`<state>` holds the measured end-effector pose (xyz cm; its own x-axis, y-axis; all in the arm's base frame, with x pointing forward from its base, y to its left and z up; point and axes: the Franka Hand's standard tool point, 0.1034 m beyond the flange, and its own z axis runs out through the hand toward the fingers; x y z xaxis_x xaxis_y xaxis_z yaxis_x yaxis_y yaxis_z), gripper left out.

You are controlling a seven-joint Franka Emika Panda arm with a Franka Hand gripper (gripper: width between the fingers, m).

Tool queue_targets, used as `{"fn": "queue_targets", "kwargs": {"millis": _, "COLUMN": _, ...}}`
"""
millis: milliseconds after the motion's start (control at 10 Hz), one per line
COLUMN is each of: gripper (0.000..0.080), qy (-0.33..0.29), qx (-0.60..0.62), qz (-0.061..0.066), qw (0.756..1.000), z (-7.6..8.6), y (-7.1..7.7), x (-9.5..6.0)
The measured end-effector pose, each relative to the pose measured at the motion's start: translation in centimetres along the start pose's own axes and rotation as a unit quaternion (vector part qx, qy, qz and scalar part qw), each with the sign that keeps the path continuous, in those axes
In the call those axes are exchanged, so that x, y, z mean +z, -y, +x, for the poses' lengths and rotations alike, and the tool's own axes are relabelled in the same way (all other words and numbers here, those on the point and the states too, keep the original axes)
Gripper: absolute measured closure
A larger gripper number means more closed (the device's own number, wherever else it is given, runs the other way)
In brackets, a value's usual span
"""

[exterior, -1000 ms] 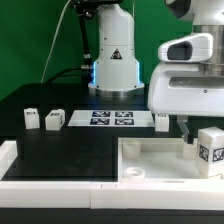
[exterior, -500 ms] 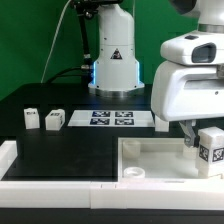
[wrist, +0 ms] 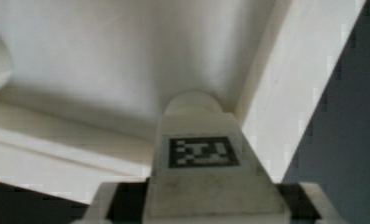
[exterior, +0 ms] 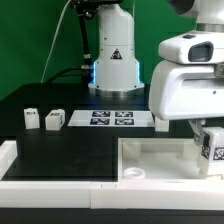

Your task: Assemble one leg

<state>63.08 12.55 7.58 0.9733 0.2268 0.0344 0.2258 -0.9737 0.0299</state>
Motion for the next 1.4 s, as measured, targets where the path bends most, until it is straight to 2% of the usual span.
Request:
{"fn": "queue_targets", "kwargs": {"millis": 100, "gripper": 0.0508, "qy": -0.004, "qx": 0.065, "qz": -0.001, "qw": 0.998, "z": -0.16, "y": 0.11, "x": 0.07}}
{"fn": "queue_targets", "kwargs": {"millis": 300, "gripper": 0.0508, "qy": -0.009, "qx": 0.249, "qz": -0.006, "qw": 0.969, "z": -0.08, "y": 0.32, "x": 0.16}}
{"fn": "queue_targets", "kwargs": {"millis": 400, "gripper": 0.0508, "qy": -0.013, "qx": 0.319, "qz": -0.011, "qw": 0.948, "z": -0.03, "y": 0.43, "x": 0.18}}
{"fn": "queue_targets", "kwargs": {"millis": 600, "gripper": 0.0508, "qy": -0.026, "qx": 0.460, "qz": -0.017, "qw": 0.888, "z": 0.03, "y": 0.57, "x": 0.17}}
{"fn": "queue_targets", "kwargs": {"millis": 700, "gripper": 0.0508, "qy": -0.027, "qx": 0.499, "qz": -0.012, "qw": 0.866, "z": 0.05, "y": 0.50, "x": 0.18}}
{"fn": "queue_targets", "kwargs": {"millis": 800, "gripper": 0.0508, "qy": -0.022, "qx": 0.534, "qz": 0.002, "qw": 0.845, "z": 0.10, "y": 0.23, "x": 0.20}}
{"fn": "queue_targets", "kwargs": {"millis": 900, "gripper": 0.0508, "qy": -0.021, "qx": 0.543, "qz": 0.004, "qw": 0.839, "z": 0.10, "y": 0.27, "x": 0.20}}
{"fn": "queue_targets", "kwargs": {"millis": 1000, "gripper": 0.0391, "qy": -0.021, "qx": 0.539, "qz": 0.004, "qw": 0.842, "z": 0.10, "y": 0.33, "x": 0.20}}
{"fn": "queue_targets", "kwargs": {"millis": 1100, "gripper": 0.0391, "qy": -0.023, "qx": 0.514, "qz": 0.005, "qw": 0.857, "z": 0.20, "y": 0.28, "x": 0.16}}
{"fn": "queue_targets", "kwargs": {"millis": 1200, "gripper": 0.0246, "qy": -0.027, "qx": 0.462, "qz": 0.004, "qw": 0.887, "z": 0.34, "y": 0.23, "x": 0.08}}
{"fn": "queue_targets", "kwargs": {"millis": 1300, "gripper": 0.0171, "qy": -0.024, "qx": 0.393, "qz": 0.002, "qw": 0.919, "z": 0.26, "y": 0.45, "x": 0.12}}
{"fn": "queue_targets", "kwargs": {"millis": 1400, "gripper": 0.0171, "qy": -0.025, "qx": 0.323, "qz": -0.002, "qw": 0.946, "z": 0.24, "y": 0.58, "x": 0.16}}
